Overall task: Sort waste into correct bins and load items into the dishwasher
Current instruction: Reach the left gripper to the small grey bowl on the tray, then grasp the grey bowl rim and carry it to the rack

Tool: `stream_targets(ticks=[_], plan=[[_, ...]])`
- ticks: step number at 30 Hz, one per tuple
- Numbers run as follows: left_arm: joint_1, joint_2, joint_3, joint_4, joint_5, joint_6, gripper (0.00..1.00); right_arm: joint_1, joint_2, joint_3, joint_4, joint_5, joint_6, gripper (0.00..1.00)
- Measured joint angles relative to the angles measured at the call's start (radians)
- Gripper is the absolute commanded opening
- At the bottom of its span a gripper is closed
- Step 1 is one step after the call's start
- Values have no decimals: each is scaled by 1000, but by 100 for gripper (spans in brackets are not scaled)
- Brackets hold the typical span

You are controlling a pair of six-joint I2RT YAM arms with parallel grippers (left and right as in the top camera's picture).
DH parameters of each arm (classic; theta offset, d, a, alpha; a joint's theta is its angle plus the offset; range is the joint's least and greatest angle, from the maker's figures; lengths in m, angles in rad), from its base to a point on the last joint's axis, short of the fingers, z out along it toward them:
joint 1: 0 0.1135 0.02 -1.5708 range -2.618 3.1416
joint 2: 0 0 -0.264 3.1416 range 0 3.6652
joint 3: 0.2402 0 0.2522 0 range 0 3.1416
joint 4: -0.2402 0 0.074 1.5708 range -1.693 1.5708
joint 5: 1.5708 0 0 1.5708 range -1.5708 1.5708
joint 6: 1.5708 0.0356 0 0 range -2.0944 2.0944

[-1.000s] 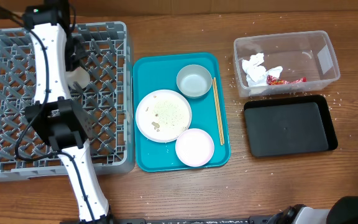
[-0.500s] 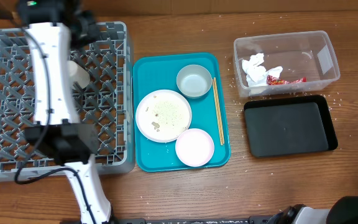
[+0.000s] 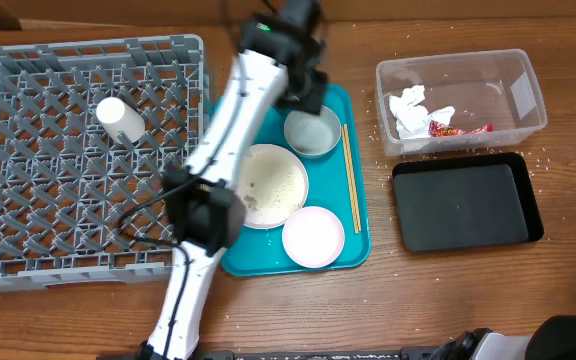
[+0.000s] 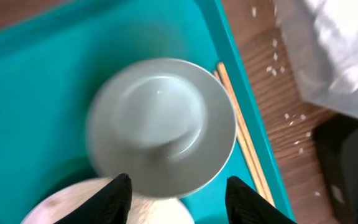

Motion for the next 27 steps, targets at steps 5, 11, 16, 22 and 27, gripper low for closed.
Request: stream_targets(ticks=[5,11,16,22,27], plan=[[-95,72,0,24,-47,15,55,0,0,0,0,0,0,100],[-182,114,0,35,-107,33,54,0,0,0,0,0,0,100],[-205,131,0,36,-172,32,48,0,0,0,0,0,1,100],[-190,134,0,40,-259,16,46,0,0,0,0,0,0,100],[-179,134,-4,55,-283,9,40,0,0,0,0,0,0,100]])
